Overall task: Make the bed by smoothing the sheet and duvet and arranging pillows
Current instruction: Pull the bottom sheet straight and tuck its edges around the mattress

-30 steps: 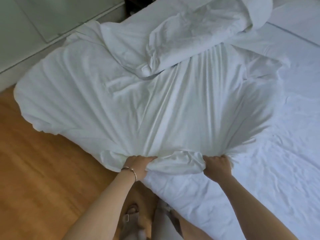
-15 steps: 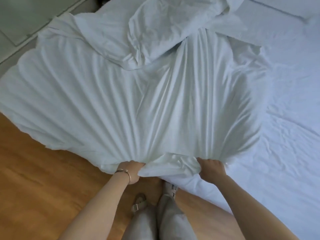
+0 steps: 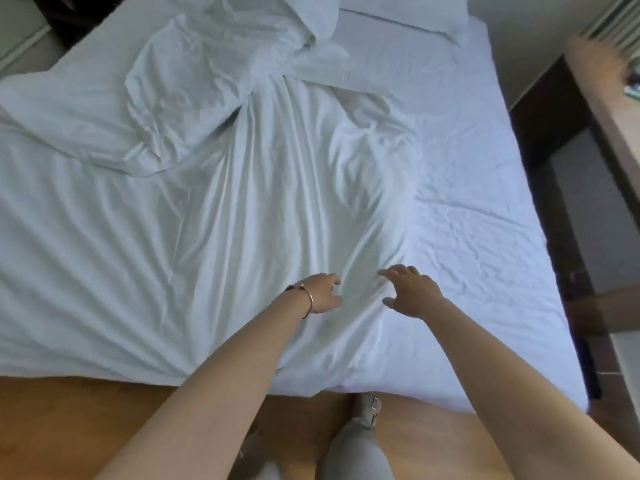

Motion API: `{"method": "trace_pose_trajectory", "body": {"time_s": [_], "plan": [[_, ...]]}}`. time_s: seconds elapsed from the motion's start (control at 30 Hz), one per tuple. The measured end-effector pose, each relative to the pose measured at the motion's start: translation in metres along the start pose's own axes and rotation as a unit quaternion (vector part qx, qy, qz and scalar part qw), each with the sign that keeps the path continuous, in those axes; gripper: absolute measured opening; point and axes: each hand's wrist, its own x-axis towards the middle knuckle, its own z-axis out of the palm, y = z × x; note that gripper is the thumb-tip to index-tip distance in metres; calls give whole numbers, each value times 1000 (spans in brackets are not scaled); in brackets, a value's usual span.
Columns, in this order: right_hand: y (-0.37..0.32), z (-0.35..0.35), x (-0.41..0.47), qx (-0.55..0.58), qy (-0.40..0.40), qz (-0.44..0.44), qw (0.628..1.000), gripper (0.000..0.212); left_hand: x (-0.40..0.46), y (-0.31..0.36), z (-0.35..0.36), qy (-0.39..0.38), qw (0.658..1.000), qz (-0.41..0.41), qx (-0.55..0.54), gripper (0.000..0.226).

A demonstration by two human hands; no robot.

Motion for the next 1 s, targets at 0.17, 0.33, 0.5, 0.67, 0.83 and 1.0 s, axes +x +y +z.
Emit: {"method": "trace_pose_trajectory", "body": {"time_s": [0.17, 0.33, 0.5, 0.67, 0.83, 1.0], "plan": [[78, -18, 55, 78, 28, 30, 996, 61, 90, 84, -9, 69, 997, 25, -6, 65], [157, -21, 150, 304, 20, 71, 950, 58, 209, 154, -17, 211, 971, -115, 2, 107], [209, -28, 226, 376, 10, 54, 925, 69, 280, 143, -31, 259, 954, -149, -12, 97], [187, -58, 275, 608, -18, 16, 793, 97, 245, 88, -50, 385, 821, -106, -409, 67], [120, -86, 307, 737, -97, 2, 669, 143, 212, 42, -59, 436, 720, -138, -522, 64], [63, -111, 319, 771, -63, -49, 632, 115, 205, 47, -58, 455, 817, -205, -291, 99]]}}
